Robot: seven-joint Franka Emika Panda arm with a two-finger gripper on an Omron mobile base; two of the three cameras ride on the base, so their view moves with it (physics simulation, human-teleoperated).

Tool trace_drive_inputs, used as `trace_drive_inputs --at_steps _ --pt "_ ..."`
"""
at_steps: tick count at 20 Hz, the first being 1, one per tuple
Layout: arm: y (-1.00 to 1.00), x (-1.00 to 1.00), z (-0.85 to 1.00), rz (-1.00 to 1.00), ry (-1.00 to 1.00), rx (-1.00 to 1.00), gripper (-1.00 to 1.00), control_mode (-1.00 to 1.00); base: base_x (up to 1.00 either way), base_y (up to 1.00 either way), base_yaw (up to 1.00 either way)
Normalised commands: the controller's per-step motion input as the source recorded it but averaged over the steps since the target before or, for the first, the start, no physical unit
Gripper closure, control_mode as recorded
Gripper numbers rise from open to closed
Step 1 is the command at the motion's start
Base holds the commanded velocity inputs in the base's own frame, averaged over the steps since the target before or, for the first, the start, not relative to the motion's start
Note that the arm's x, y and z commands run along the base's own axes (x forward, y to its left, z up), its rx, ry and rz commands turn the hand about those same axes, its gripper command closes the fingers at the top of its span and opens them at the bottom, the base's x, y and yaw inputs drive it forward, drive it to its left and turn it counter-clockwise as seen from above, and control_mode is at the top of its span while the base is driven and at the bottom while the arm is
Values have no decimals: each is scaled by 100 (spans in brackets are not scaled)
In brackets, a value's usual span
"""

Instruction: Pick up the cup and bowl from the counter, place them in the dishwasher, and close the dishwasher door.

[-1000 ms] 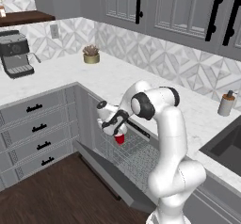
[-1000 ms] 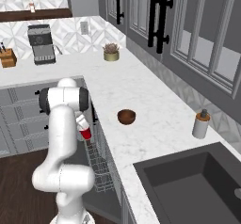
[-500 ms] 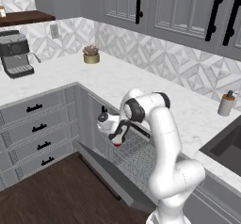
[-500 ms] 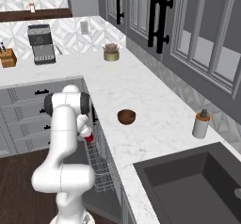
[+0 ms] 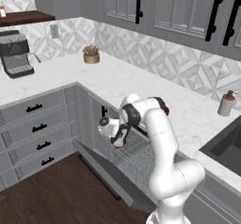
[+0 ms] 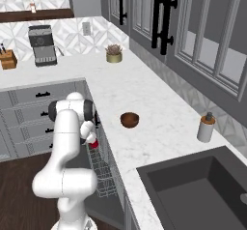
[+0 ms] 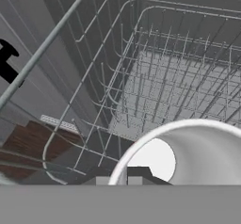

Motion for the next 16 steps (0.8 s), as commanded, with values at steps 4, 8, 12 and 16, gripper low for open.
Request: trace_drive_inputs --at_steps 4,8,12,16 --pt "12 3 -40 0 4 1 100 -100 0 0 0" --pt "23 -3 -51 4 8 8 100 -100 0 0 0" --pt "28 -13 -67 6 8 3 100 -100 0 0 0" --pt "69 -20 -71 5 4 0 -100 -100 0 0 0"
